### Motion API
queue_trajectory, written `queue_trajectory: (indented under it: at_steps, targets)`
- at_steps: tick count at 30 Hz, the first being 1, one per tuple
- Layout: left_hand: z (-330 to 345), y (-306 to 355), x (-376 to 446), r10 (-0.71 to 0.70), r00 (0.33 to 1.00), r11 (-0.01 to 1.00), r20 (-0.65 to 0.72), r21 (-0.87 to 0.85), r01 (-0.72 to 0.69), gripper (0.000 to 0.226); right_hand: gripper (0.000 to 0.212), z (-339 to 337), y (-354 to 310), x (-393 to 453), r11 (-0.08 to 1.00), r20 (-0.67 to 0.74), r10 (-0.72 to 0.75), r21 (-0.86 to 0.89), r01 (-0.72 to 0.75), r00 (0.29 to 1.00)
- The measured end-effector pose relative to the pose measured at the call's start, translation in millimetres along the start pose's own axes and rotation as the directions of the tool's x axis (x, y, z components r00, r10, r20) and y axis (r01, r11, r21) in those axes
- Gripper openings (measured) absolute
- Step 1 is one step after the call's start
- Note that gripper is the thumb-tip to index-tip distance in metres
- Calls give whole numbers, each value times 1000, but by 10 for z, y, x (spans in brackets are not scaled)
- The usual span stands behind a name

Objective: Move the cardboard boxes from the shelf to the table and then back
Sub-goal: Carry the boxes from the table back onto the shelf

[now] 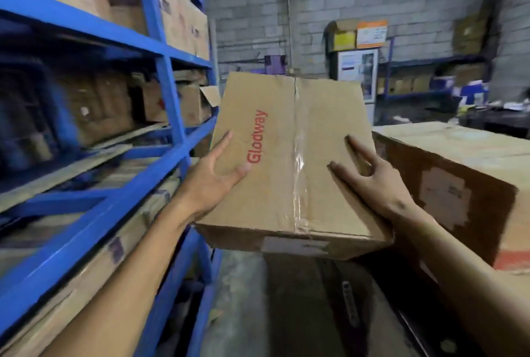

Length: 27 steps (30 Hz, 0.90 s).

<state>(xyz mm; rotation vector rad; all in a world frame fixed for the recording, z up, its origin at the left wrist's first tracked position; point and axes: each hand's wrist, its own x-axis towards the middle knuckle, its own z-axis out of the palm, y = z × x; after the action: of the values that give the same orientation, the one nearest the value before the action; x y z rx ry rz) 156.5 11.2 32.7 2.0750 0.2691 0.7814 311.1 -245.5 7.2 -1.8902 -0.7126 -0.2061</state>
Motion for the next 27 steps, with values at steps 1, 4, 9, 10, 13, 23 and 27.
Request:
queue_trajectory:
  at_steps: [1,4,9,10,13,23,27]
  targets:
    - [-75,-22,-38,-19,999,999,-46,45,21,77,76,112,9,104,1000,36,-28,14,27,999]
    - [-311,-21,-170,-72,983,979,-171,176,102,75,74,464,-37,391,993,138,-92,91,80,986]
    - [-719,16,-348,-160,922,914,-353,300,274,76,75,1108,-252,845,961,307,-238,213,177,922]
    - [-807,3,-370,-167,902,901,-398,310,303,75,76,1246,-326,939,954,339,-266,226,197,902]
    - [-1072,-29,-410,-184,831,879,-525,290,378,74,78,1686,-600,1240,933,438,-339,273,236,832]
    - [-2298,29,-266,-180,633,730,-753,329,599,74,72,3204,-1995,2009,800,616,-587,538,264,525]
    - [-2764,83,-189,-232,571,631,-787,325,704,74,71,3792,-2408,2177,781,680,-617,590,203,397]
